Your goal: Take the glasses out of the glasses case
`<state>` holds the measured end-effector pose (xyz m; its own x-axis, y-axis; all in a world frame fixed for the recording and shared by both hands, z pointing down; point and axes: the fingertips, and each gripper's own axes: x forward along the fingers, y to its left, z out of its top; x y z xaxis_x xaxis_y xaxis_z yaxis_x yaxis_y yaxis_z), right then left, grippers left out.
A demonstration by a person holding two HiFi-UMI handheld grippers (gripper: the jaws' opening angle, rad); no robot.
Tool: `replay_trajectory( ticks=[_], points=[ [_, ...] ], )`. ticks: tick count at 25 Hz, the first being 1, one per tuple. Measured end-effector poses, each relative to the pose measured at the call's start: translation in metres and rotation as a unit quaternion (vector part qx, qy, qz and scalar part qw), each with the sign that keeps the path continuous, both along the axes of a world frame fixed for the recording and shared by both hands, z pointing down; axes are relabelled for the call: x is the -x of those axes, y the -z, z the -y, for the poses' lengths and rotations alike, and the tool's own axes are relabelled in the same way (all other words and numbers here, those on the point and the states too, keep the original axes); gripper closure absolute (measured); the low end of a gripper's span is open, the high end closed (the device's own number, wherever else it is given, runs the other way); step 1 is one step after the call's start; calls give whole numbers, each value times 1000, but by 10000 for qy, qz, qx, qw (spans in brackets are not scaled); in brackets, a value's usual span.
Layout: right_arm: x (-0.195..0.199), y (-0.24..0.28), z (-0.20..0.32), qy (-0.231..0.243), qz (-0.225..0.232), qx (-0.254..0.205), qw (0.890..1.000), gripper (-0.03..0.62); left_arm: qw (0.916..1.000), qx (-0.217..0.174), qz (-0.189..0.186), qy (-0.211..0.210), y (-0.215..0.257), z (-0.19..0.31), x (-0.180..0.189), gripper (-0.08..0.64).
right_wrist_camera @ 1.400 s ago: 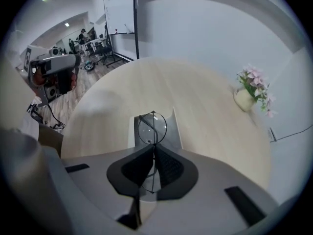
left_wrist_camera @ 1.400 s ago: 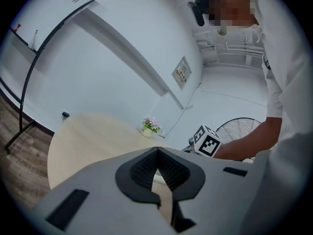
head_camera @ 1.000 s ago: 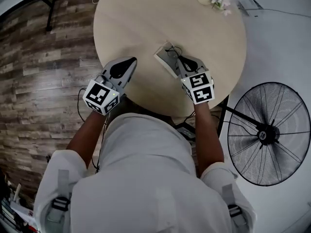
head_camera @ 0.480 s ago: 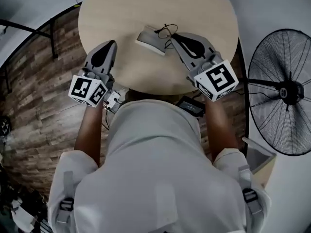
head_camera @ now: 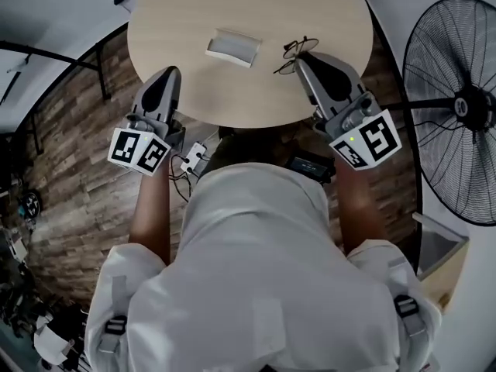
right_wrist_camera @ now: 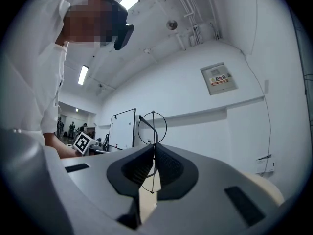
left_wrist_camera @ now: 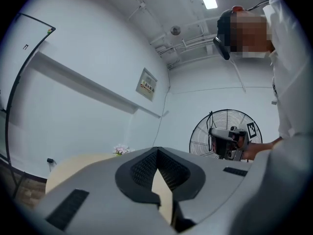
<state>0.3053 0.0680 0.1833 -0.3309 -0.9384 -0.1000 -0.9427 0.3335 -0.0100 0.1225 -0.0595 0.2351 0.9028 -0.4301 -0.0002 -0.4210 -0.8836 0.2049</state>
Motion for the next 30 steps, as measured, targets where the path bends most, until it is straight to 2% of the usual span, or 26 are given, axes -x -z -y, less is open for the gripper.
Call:
replay_trajectory(
  ticks=[5,9,16,25,30],
  points=[
    [-2,8,-50,-323,236,-323,9987,561,9999,-101,-3,109,17,-41,18,548],
    [-4,0,-81,-601,394,-390,9967,561,9998,-29,66,198,17,-74,32,548],
    [1,-45,-127,-1133,340,-122,9929,561,9996,80,218,185,-5,-130,52,548],
    [31,-61,-145,-1529,294,177,9876,561,9994,289,161,-31,-14,-142,74,548],
    [71,-67,-153,-1575,287,350,9865,561,9993,276,41,-242,-12,-153,102,548]
  ],
)
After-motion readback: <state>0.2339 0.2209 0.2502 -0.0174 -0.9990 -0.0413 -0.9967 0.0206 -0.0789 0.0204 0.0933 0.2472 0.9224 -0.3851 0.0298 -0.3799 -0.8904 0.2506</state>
